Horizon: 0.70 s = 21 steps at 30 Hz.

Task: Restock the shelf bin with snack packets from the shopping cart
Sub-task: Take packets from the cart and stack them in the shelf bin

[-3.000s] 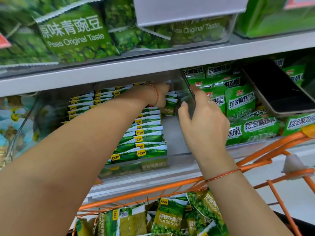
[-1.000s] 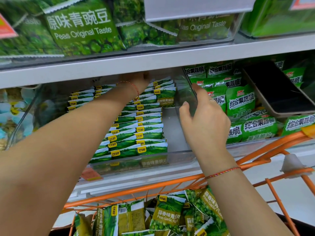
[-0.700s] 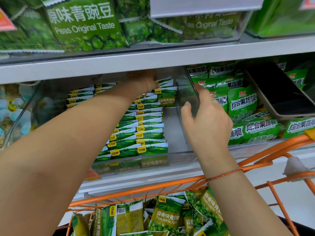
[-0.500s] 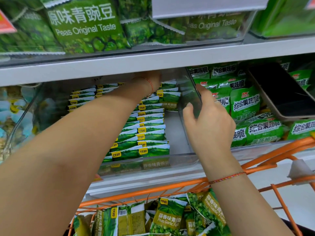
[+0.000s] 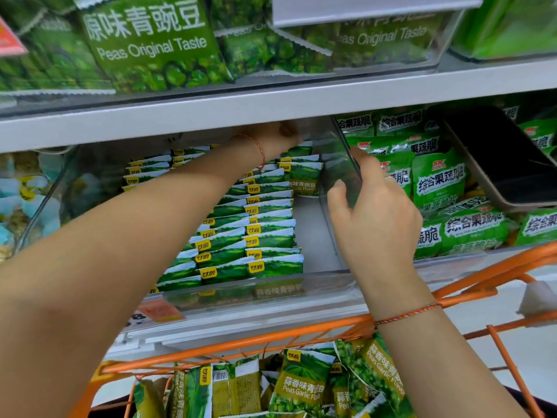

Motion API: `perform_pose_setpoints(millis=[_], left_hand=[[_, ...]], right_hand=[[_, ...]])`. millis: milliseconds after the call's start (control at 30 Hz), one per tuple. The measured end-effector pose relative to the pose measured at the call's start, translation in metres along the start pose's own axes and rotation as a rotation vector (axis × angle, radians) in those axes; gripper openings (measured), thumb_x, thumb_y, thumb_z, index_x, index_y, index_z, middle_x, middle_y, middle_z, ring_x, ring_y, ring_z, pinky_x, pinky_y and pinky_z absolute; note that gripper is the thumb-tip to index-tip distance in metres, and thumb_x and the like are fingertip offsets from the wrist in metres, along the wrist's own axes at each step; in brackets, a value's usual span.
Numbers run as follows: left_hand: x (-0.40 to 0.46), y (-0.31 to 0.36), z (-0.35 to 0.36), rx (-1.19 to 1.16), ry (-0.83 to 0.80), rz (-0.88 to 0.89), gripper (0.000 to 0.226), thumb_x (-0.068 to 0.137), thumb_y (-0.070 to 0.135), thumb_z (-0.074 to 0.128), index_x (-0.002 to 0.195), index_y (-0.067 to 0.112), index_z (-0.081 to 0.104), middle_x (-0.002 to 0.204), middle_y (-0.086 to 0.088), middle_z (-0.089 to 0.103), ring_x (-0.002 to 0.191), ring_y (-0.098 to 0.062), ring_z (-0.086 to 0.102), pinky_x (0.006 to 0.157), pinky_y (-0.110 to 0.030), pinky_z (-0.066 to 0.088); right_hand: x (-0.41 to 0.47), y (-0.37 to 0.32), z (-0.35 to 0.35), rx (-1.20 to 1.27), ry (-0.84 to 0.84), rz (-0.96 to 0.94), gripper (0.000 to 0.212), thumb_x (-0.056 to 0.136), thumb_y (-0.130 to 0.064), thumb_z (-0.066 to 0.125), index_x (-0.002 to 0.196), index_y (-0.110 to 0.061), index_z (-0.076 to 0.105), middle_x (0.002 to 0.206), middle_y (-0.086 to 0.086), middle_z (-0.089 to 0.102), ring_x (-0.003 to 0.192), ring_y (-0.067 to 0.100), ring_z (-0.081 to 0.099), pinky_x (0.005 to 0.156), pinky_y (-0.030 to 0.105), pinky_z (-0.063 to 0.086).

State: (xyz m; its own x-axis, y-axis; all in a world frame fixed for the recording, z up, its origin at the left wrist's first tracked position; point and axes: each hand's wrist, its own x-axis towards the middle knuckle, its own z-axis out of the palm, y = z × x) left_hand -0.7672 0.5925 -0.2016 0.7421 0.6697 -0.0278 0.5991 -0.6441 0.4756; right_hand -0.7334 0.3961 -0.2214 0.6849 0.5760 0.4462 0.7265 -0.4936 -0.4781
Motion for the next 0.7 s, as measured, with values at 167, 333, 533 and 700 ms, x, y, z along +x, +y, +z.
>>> perform_pose_setpoints(millis=[167, 333, 533, 700], left_hand=[[-0.006, -0.001, 0.013, 0.284, -0.104, 0.056, 0.041, 0.079, 0.045, 0.070, 0.111, 0.020, 0.066, 0.112, -0.001, 0.065, 0.102, -0.021, 0.060, 0.090, -0.032, 0.049], [0.000, 0.005, 0.021, 0.289, -0.061, -0.107, 0.027, 0.090, 0.037, 0.061, 0.102, 0.013, 0.063, 0.087, -0.004, 0.059, 0.078, -0.022, 0.050, 0.070, -0.026, 0.039], [0.000, 0.012, 0.013, 0.296, -0.098, -0.180, 0.031, 0.091, 0.042, 0.059, 0.097, 0.012, 0.052, 0.074, -0.003, 0.052, 0.060, -0.018, 0.044, 0.060, -0.027, 0.034], [-0.014, 0.007, 0.012, 0.284, -0.020, -0.110, 0.027, 0.094, 0.042, 0.051, 0.099, 0.016, 0.050, 0.082, -0.004, 0.050, 0.073, -0.024, 0.051, 0.060, -0.025, 0.032]], right_hand=[[0.000, -0.001, 0.000, -0.001, -0.004, -0.002, 0.038, 0.092, -0.027, 0.051, 0.127, -0.013, 0.053, 0.076, 0.001, 0.046, 0.066, 0.022, 0.039, 0.046, 0.022, 0.015], [0.000, 0.002, -0.001, -0.014, -0.040, -0.003, 0.040, 0.093, -0.029, 0.048, 0.132, -0.017, 0.049, 0.080, 0.001, 0.047, 0.072, 0.024, 0.045, 0.054, 0.030, 0.022], [0.000, 0.002, 0.000, -0.028, -0.029, -0.014, 0.041, 0.093, -0.028, 0.047, 0.133, -0.016, 0.048, 0.080, 0.000, 0.044, 0.071, 0.021, 0.041, 0.048, 0.028, 0.018], [-0.002, 0.003, 0.000, -0.007, 0.013, -0.057, 0.041, 0.093, -0.026, 0.049, 0.132, -0.014, 0.050, 0.086, 0.009, 0.060, 0.080, 0.030, 0.057, 0.054, 0.029, 0.024]])
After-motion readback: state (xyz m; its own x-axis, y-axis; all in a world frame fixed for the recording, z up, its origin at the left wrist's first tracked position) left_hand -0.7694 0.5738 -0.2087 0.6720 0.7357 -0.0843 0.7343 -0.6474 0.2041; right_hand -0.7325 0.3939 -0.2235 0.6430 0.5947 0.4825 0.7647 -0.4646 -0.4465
